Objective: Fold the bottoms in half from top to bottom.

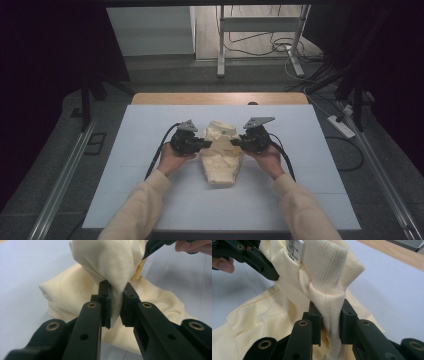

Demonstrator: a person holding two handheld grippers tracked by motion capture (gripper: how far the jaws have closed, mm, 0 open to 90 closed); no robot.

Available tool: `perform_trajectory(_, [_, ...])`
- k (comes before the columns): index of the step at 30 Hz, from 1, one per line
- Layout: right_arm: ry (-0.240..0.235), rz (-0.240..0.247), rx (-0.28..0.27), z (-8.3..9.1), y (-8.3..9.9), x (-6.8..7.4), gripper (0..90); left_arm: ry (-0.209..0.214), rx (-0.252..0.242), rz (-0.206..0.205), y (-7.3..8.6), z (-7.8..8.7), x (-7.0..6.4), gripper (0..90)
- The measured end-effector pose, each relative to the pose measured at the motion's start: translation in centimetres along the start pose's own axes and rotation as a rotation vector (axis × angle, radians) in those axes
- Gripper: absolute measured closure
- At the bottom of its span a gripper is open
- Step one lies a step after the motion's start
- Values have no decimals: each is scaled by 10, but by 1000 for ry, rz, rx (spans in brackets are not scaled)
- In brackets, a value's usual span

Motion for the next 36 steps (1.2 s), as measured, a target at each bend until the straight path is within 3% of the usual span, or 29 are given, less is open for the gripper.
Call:
perform_trajectory(26, [-15, 7, 14, 1, 13, 10, 711, 22, 8, 9, 14, -3, -7, 744])
perform_trajectory(28, [-17, 3, 15, 2, 14, 11, 679, 38, -5, 22, 14, -2, -7, 699])
perform_trajectory(32, [-22, -36, 12, 7, 14, 12, 558, 27, -32, 59, 11, 6, -7, 497])
perform_trajectory(36, [-29, -49, 12, 17, 17, 19, 470, 41, -46, 71, 12, 18, -11, 440])
Point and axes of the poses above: each handheld gripper's, and its own axes: z roughly backward along the jaws, y roughly out of its underside, x roughly to its left, the point moved 6 cm from there along -z, roughly forward along the jaws, and after that the axes turned 1 degree about y, right-handed, at the moved point
